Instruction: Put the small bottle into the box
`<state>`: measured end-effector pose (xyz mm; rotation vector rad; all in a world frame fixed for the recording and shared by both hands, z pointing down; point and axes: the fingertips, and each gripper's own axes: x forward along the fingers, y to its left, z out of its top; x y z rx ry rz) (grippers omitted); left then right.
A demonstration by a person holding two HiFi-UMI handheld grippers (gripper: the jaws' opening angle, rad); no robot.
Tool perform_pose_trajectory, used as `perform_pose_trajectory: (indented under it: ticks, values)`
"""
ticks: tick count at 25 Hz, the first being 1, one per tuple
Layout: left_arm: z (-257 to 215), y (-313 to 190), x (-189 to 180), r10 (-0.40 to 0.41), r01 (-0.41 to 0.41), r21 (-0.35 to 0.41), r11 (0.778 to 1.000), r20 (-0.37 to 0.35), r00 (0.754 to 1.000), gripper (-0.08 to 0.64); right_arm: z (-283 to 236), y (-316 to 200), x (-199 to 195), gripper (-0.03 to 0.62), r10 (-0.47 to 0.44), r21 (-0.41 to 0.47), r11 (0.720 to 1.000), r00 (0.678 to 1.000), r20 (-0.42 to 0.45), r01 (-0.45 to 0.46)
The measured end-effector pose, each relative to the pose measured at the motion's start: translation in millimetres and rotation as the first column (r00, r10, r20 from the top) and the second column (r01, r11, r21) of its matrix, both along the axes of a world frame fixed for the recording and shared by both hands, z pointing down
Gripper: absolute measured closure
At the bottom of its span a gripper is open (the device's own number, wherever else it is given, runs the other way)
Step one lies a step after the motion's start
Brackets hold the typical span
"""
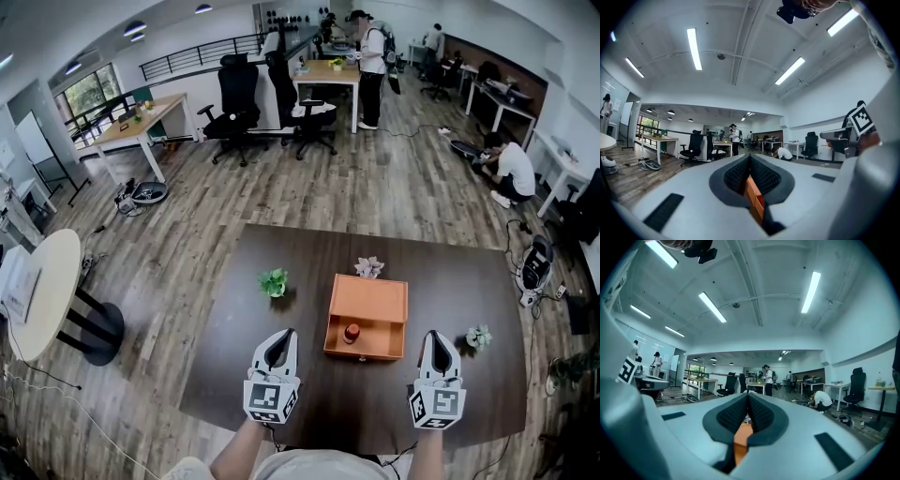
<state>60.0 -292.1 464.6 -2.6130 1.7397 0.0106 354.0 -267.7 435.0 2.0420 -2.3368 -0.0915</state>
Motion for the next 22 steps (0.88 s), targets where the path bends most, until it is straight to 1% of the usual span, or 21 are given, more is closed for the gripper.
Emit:
perform_pose_trajectory:
  ticks: [18, 22]
  values:
    - [5.7, -1.3, -1.4, -0.007, 0.007, -0.01, 1.0, 0.001, 1.0, 0.558, 6.5, -4.7, -5.4, 0.592, -0.02, -0.017, 1.0, 1.0, -0.006, 0.02]
    - [8.7, -2.2, -0.5, -0.005, 0.005, -0.027, 1.0, -0.002, 1.0, 0.558, 6.3, -5.9, -5.8, 0.592, -0.022, -0.019, 1.0, 1.0, -0.007, 0.022]
